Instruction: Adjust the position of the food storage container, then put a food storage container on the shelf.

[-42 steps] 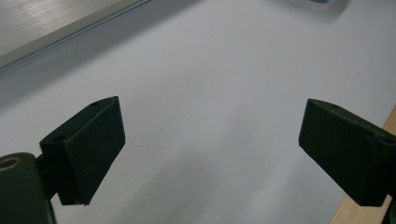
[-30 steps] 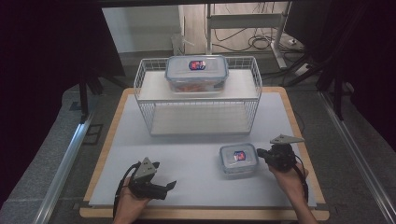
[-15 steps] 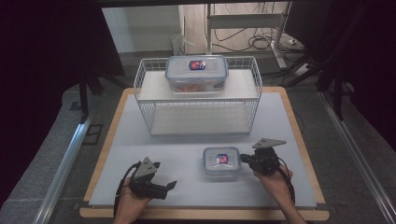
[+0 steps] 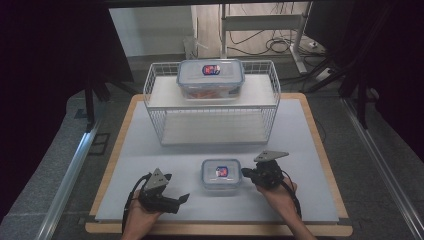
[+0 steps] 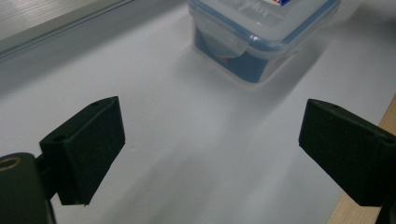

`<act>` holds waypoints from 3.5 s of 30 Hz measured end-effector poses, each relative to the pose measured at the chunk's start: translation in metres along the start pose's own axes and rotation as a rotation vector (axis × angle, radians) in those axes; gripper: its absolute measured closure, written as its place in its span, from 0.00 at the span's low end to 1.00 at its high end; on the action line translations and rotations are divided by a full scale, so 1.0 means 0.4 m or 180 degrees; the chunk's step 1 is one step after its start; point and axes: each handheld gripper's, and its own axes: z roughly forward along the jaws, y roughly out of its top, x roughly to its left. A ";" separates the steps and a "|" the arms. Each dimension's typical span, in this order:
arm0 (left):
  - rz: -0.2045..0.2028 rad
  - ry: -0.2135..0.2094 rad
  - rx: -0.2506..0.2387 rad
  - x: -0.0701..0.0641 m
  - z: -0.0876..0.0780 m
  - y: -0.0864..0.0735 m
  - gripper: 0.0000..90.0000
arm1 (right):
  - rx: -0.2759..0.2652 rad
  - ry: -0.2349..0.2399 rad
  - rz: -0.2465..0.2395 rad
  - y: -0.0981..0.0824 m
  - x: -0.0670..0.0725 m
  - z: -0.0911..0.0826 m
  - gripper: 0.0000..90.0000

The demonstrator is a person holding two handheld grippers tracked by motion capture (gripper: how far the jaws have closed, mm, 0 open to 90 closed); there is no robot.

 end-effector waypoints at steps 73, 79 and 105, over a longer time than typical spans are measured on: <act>-0.0383 -0.0041 0.0064 0.061 0.008 0.035 0.10 | -0.0095 -0.0161 -0.0125 -0.036 -0.028 -0.070 0.25; -0.0414 -0.0293 0.0086 0.065 0.045 0.075 0.22 | -0.0032 0.0043 -0.0085 -0.011 -0.017 -0.064 0.34; -0.0817 -0.1014 0.0387 0.059 0.178 0.130 0.24 | 0.0371 0.0982 0.0584 0.034 -0.020 0.076 0.24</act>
